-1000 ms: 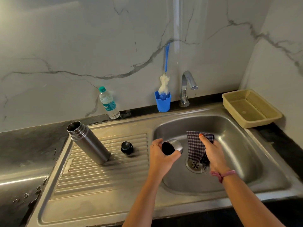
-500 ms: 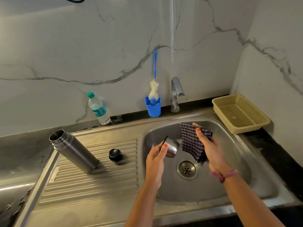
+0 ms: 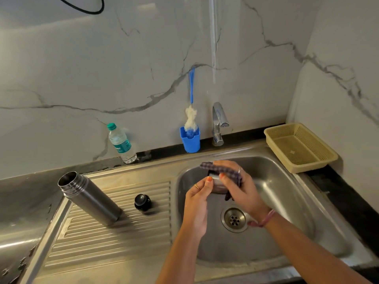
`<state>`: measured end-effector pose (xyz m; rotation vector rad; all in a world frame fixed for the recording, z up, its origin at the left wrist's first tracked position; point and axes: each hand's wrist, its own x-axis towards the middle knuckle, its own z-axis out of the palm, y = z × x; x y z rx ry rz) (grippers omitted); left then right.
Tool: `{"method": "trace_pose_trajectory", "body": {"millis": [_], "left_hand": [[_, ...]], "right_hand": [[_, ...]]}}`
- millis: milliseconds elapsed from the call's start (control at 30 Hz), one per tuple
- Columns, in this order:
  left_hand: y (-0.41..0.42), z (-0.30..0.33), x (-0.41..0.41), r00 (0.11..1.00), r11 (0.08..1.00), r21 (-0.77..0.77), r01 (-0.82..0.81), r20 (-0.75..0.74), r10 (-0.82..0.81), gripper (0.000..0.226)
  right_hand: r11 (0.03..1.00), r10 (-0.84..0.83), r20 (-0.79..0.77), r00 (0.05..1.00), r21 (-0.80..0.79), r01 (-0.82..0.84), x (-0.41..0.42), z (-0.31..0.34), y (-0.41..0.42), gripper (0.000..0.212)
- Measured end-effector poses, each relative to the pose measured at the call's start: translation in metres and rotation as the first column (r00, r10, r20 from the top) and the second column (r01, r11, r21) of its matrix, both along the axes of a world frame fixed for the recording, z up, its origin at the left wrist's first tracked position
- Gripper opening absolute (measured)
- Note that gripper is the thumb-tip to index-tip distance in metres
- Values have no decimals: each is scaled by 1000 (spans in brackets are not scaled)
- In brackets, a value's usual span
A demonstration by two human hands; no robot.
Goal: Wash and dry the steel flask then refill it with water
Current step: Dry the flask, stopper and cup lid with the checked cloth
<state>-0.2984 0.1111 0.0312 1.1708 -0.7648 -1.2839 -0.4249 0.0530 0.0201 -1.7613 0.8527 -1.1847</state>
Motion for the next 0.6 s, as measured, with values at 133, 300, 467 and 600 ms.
{"method": "trace_pose_trajectory", "body": {"millis": [133,300,467,600], "left_hand": [[-2,5,1,1000,999,-50,6,5,-6,22],[-9,3,3,1000,997,-78,-8,-18,6,22],[-9,-2,5,1000,996,-91,14,-2,-14,21],[-14,0,7,1000,997,-76,2,11,-1,22]], "right_hand": [[977,-43,99,994,212,21,3,6,-8,21],[977,-19,-90,996,-214,-1,-1,-6,2,41],[999,-29,79,996,-17,30,9,2,-1,32],[979,-73,-96,993,-195,53,14,-9,-1,36]]}}
